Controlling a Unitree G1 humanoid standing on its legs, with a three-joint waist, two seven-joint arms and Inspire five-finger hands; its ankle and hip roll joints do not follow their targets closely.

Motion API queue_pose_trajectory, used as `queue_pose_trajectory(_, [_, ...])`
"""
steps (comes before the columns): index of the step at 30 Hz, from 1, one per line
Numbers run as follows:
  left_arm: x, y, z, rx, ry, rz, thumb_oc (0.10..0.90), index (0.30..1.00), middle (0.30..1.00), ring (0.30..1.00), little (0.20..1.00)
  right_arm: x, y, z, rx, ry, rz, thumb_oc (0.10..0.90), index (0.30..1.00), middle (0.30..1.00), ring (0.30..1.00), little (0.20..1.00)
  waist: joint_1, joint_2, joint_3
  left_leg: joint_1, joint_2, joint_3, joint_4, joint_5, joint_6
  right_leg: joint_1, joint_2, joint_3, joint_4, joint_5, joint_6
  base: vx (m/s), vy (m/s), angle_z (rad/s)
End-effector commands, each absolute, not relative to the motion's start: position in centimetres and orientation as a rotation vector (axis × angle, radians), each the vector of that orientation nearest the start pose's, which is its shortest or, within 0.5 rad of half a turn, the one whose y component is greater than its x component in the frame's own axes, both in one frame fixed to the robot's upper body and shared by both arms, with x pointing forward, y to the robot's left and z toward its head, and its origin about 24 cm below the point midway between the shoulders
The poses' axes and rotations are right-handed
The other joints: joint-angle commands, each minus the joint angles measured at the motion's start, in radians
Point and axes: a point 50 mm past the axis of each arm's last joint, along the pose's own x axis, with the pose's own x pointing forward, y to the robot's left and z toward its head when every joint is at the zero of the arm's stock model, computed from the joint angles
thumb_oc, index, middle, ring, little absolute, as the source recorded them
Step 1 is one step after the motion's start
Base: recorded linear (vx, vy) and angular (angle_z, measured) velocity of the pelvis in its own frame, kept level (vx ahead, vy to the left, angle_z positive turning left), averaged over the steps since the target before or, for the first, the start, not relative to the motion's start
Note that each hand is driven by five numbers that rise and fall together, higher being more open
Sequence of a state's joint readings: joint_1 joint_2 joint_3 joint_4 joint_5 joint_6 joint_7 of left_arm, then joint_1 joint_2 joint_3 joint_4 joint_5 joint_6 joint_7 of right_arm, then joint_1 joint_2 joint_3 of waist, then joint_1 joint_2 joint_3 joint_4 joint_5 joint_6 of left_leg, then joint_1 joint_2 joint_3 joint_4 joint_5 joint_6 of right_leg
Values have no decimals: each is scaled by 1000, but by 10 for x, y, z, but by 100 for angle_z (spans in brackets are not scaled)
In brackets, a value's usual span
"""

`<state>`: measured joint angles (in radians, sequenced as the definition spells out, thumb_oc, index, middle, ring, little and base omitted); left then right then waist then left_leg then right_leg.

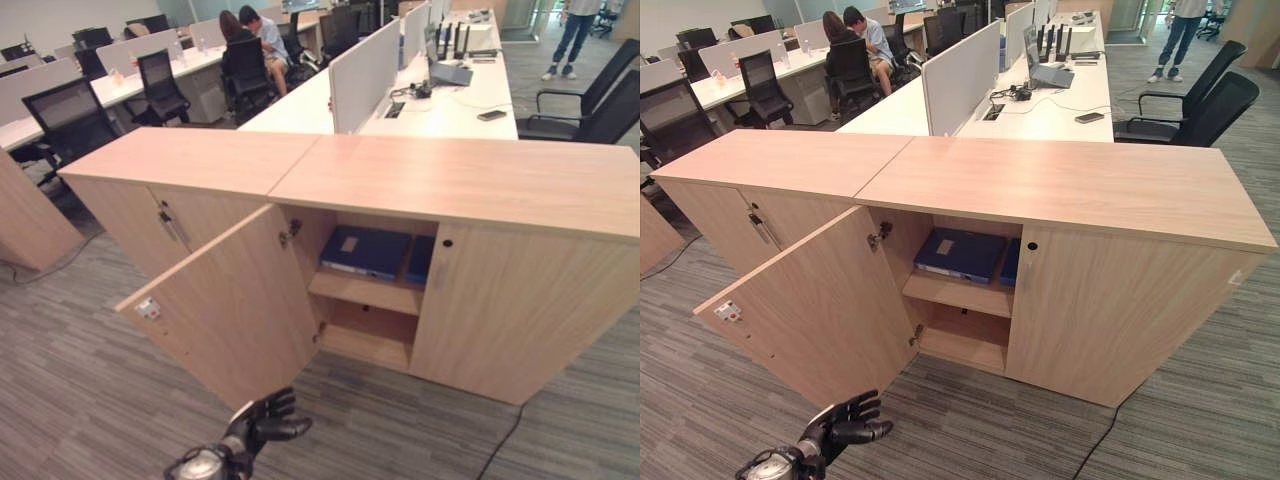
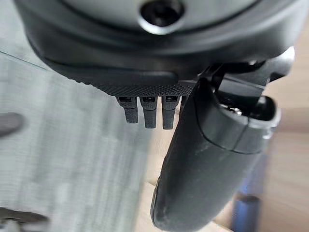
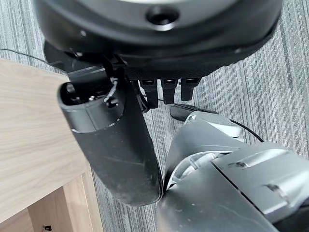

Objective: Put the empty folder in the office cabinet

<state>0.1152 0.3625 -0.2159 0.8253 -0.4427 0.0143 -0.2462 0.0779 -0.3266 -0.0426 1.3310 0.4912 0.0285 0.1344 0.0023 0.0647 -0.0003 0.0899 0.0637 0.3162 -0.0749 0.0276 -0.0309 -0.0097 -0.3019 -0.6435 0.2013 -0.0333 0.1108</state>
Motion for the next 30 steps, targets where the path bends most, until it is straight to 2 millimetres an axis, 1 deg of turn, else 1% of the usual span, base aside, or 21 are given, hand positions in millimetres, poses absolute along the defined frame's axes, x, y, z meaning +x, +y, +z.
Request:
queue_pose_trajectory(1, [137,269,-121,-13,909,47,800,900,900,900,900,43,-264,-162,281,1279,-447,800,900,900,900,900,21,-79,-27,33,-31,-15,-11,-90,-17,21,-18,38,-248,215,120,0,0,0])
queue_pose_trajectory(2, [122,286,-126,1,982,140,800,900,900,900,900,41,-267,-161,285,1276,-459,800,900,900,900,900,27,-78,-29,31,-32,-17,-11,-88,-17,22,-18,37,-249,215,118,0,0,0])
queue_pose_trajectory(3, [122,286,-126,1,981,140,800,900,900,900,900,42,-267,-161,285,1275,-458,800,900,900,900,900,26,-78,-29,31,-32,-18,-11,-88,-17,22,-18,37,-249,216,118,0,0,0])
queue_pose_trajectory(4, [116,296,-126,9,1004,185,800,900,900,900,900,40,-270,-160,284,1276,-466,800,900,900,900,900,29,-77,-30,30,-32,-18,-11,-87,-18,23,-19,36,-250,217,118,0,26,3])
queue_pose_trajectory(5, [110,317,-121,25,1021,281,800,900,900,900,900,38,-272,-160,293,1273,-479,800,900,900,900,900,33,-74,-30,29,-34,-21,-11,-85,-19,24,-19,32,-251,218,117,-1,26,5])
queue_pose_trajectory(6, [111,318,-121,26,1019,282,800,900,900,900,900,39,-272,-160,293,1272,-478,800,900,900,900,900,31,-75,-29,29,-34,-22,-11,-85,-19,24,-19,31,-251,218,117,-1,27,3])
queue_pose_trajectory(7, [109,332,-115,31,1015,344,800,900,900,900,900,38,-273,-160,296,1271,-483,800,900,900,900,900,32,-74,-29,29,-35,-23,-11,-85,-19,25,-20,30,-250,218,118,1,23,4])
queue_pose_trajectory(10, [113,384,-83,41,922,555,800,900,900,900,900,39,-275,-159,321,1250,-505,800,900,900,900,900,35,-74,-28,30,-36,-26,-10,-86,-20,26,-22,29,-247,219,122,0,39,6])
queue_pose_trajectory(11, [120,406,-63,40,846,646,800,900,900,900,900,40,-275,-159,324,1245,-506,800,900,900,900,900,37,-74,-27,31,-36,-27,-9,-86,-21,27,-26,30,-244,220,126,-8,42,9])
queue_pose_trajectory(12, [120,406,-63,40,845,647,800,900,900,900,900,40,-275,-159,325,1245,-505,800,900,900,900,900,36,-75,-27,31,-37,-27,-9,-86,-21,27,-26,30,-243,220,127,-15,64,8])
queue_pose_trajectory(16, [133,427,-36,49,728,715,800,900,900,900,900,39,-278,-158,306,1259,-497,800,900,900,900,900,52,-70,-24,30,-56,-47,-6,-90,-9,30,-53,21,-232,231,139,-18,106,7])
queue_pose_trajectory(20, [141,433,-25,117,716,690,800,900,900,900,900,32,-279,-158,288,1284,-475,800,900,900,900,900,68,-57,-21,13,-105,-107,1,-88,11,33,-130,-4,-154,237,151,-27,204,33])
queue_pose_trajectory(21, [145,432,-25,132,718,678,800,900,900,900,900,31,-279,-158,285,1284,-472,800,900,900,900,900,59,-53,-14,11,-114,-137,0,-86,16,29,-143,26,-103,223,149,-1,204,81])
queue_pose_trajectory(23, [161,428,-19,158,685,650,800,900,900,900,900,36,-280,-157,283,1266,-472,800,900,900,900,900,15,-37,5,15,-122,-210,-10,-83,28,-3,-103,218,-20,145,118,-14,185,127])
queue_pose_trajectory(24, [169,428,-14,170,660,643,800,900,900,900,900,36,-279,-157,293,1257,-484,800,900,900,900,900,7,-27,14,6,-118,-217,-12,-65,34,-43,-53,316,21,77,78,-27,131,157])
queue_pose_trajectory(25, [172,428,-12,181,650,636,800,900,900,900,900,38,-277,-158,301,1246,-483,800,900,900,900,900,0,-25,18,6,-117,-236,-12,-63,35,-55,-3,377,37,30,63,-16,55,146])
queue_pose_trajectory(26, [178,428,-7,194,634,624,800,900,900,900,900,40,-275,-158,311,1235,-484,800,900,900,900,900,-6,-27,19,-1,-119,-257,-12,-54,39,-68,38,413,39,14,56,65,-36,89])
queue_pose_trajectory(27, [185,428,-2,204,608,619,800,900,900,900,900,42,-274,-158,313,1225,-482,800,900,900,900,900,-20,-31,25,-7,-120,-279,-12,-51,39,-77,105,458,26,-19,38,50,-97,81])
queue_pose_trajectory(28, [191,426,2,209,589,605,800,900,900,900,900,44,-272,-158,319,1214,-481,800,900,900,900,900,-29,-36,26,-13,-122,-296,-11,-47,39,-92,159,504,-3,-17,35,53,-120,76])
queue_pose_trajectory(29, [200,423,7,213,557,588,800,900,900,900,900,47,-273,-158,320,1201,-491,800,900,900,900,900,-34,-41,33,-20,-127,-311,-6,-46,38,-99,201,538,-30,-8,30,66,-96,115])
queue_pose_trajectory(30, [204,422,9,217,541,581,800,900,900,900,900,46,-272,-158,325,1205,-496,800,900,900,900,900,-33,-46,33,-22,-134,-319,-3,-47,38,-85,213,540,-60,0,24,91,-163,158])
